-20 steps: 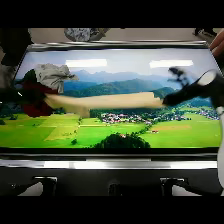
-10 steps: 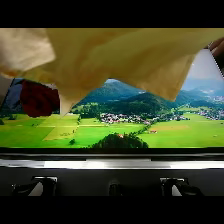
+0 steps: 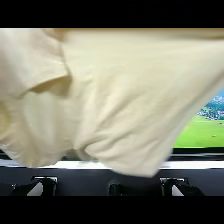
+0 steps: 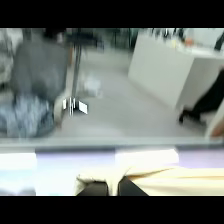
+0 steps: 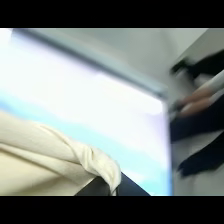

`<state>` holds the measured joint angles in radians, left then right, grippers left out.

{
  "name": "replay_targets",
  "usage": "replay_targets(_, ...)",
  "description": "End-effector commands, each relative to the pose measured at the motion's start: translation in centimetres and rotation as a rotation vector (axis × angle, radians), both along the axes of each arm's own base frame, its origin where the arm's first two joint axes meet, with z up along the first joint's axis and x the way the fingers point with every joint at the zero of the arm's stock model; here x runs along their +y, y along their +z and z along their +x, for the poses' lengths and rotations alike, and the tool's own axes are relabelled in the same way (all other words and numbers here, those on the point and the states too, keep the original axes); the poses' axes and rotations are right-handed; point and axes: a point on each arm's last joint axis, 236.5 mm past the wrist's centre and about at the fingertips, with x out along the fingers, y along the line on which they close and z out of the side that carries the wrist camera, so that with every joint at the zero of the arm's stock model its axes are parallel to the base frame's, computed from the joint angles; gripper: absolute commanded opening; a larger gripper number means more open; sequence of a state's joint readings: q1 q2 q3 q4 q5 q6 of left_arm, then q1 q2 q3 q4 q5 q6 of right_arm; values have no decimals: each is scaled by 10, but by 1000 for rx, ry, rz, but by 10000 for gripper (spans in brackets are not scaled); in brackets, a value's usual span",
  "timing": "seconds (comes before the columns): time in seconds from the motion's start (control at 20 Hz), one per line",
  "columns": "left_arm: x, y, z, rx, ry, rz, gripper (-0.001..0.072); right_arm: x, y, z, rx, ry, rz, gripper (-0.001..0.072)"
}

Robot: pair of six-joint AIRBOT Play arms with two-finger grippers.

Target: Fold the shirts.

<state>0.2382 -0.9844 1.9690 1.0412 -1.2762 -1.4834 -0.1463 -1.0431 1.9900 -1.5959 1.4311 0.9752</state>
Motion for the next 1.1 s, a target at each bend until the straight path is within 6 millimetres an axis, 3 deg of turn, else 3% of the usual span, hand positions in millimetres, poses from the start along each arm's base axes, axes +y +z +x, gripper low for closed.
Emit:
replay_targets(0.0,13,-150,67,478,-68,10,31,-2,-154,63,512,34,83,30)
replay_targets(0.1,18,-255,102,716,-77,-17,31,1,-250,96,738,51,149,30)
replay_targets(0.2,14,-349,125,884,-78,-73,32,0,-329,121,878,33,203,30)
replay_targets(0.3,7,-417,149,966,-72,-99,32,8,-385,144,922,46,259,31)
replay_targets(0.4,0,-456,174,969,-58,-124,32,5,-414,174,856,16,282,32)
replay_targets(0.6,-15,-484,209,885,-82,-126,33,4,-416,233,623,-9,331,32)
replay_targets(0.7,-15,-478,215,827,-114,-66,33,4,-410,242,581,-8,330,32)
replay_targets(0.85,-9,-458,201,862,-149,-39,33,-4,-406,210,702,24,238,34)
replay_targets(0.95,4,-465,164,1020,-155,-2,33,-6,-411,168,870,3,254,33)
replay_targets(1.05,8,-484,125,1208,-162,6,33,11,-425,122,1074,-2,320,32)
